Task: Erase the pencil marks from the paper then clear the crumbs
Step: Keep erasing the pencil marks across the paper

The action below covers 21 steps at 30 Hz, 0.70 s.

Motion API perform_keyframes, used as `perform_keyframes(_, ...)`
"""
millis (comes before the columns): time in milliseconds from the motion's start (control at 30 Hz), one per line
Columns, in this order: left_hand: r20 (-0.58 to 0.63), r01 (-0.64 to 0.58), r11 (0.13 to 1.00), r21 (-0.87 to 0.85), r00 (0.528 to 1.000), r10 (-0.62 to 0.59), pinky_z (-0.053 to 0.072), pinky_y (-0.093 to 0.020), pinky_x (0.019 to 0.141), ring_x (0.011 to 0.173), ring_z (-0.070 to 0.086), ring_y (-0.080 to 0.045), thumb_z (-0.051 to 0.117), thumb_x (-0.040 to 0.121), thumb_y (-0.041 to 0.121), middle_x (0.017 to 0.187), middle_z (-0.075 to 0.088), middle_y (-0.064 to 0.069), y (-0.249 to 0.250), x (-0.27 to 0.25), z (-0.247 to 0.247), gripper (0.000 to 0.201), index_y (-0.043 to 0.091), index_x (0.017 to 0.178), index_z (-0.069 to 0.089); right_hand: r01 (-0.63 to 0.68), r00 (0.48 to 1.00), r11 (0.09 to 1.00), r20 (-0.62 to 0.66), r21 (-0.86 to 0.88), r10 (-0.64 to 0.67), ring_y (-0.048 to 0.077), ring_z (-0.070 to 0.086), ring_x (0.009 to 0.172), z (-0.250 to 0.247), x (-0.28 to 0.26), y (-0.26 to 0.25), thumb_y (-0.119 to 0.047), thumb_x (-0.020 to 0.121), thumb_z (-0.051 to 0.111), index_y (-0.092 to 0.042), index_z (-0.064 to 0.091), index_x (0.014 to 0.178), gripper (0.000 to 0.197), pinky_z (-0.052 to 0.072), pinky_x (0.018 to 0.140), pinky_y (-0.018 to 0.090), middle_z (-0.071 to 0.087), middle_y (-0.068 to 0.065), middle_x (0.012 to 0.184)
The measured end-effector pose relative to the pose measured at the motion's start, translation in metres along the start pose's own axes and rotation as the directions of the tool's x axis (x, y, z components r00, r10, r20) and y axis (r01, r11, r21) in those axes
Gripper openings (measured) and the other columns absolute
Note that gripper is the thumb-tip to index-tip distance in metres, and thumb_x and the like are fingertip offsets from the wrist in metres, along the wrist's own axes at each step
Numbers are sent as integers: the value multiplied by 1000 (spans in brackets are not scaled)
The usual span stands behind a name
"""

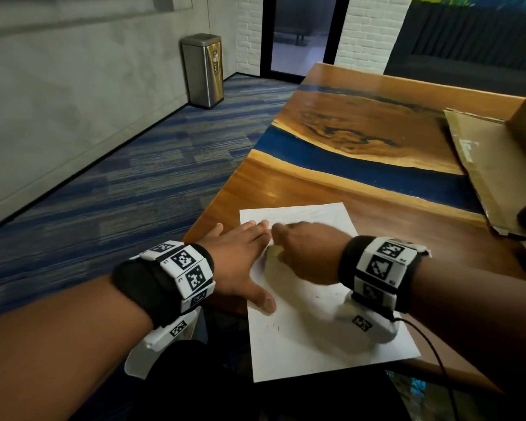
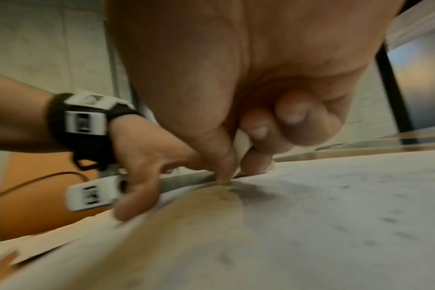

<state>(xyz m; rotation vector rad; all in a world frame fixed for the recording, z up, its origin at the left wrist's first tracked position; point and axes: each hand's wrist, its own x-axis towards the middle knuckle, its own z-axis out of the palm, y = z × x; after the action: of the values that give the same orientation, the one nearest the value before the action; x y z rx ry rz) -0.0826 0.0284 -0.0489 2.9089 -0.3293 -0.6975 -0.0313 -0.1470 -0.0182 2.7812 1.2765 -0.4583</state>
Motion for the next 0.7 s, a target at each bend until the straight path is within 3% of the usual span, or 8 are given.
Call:
perform_keyframes(67,23,1,1000,-19,1000,0,-3,-60,123,155,-16,-11,66,59,92,168,-22,12,0,0,-1,141,33,162,-10,138,987,990,79,9,-138,21,61,93,5,-10,-10,-33,102,51,-15,46,135,38,53,83,35,63,2,119)
perform_keyframes(100,32,1,1000,-2,999,0,-3,-61,123,155,-16,-12,65,59,92,168,-23,11,0,0,-1,141,32,162,-10,145,984,989,99,10,-145,21,60,92,6,-12,-8,-34,101,51,-16,48,133,36,53,83,36,64,2,118)
perform_keyframes(200,38,3,998,69,999,-6,1,-63,122,156,-16,-15,61,61,94,169,-23,9,0,3,-1,137,34,162,-9,-50,998,998,27,-22,51,26,62,95,-1,-6,15,-34,101,49,-19,48,129,31,55,85,43,65,8,116)
perform_keyframes(267,42,9,998,65,999,-12,2,-64,122,156,-15,-15,61,60,94,169,-23,9,0,3,-1,136,35,161,-10,-81,997,996,-9,-39,81,27,62,96,0,-8,16,-33,101,49,-19,45,130,33,56,84,43,64,8,117)
perform_keyframes(400,48,12,998,59,999,-15,3,-63,122,156,-15,-14,63,60,93,168,-23,10,1,3,-3,138,36,161,-11,195,973,981,123,9,-194,26,63,95,11,-23,-14,-34,100,53,-20,48,132,36,55,85,43,64,6,117)
perform_keyframes(567,47,19,994,105,999,-24,3,-63,122,156,-15,-16,60,62,93,169,-23,8,2,3,-1,134,36,161,-10,-54,998,997,-16,-63,53,26,61,92,0,-11,20,-31,102,49,-19,48,126,27,56,80,40,64,7,115)
perform_keyframes(600,50,18,995,101,998,-23,3,-64,121,156,-15,-17,60,62,93,168,-24,8,2,2,-2,134,37,161,-11,-34,999,998,-16,-46,33,26,61,93,1,-14,19,-30,102,49,-19,47,127,28,55,80,39,64,6,116)
perform_keyframes(700,71,18,997,81,997,-24,2,-64,120,156,-16,-17,62,61,92,168,-25,8,3,2,-5,134,40,160,-12,204,974,979,101,12,-204,22,63,94,9,-23,3,-32,100,53,-23,51,127,28,55,83,38,64,0,113)
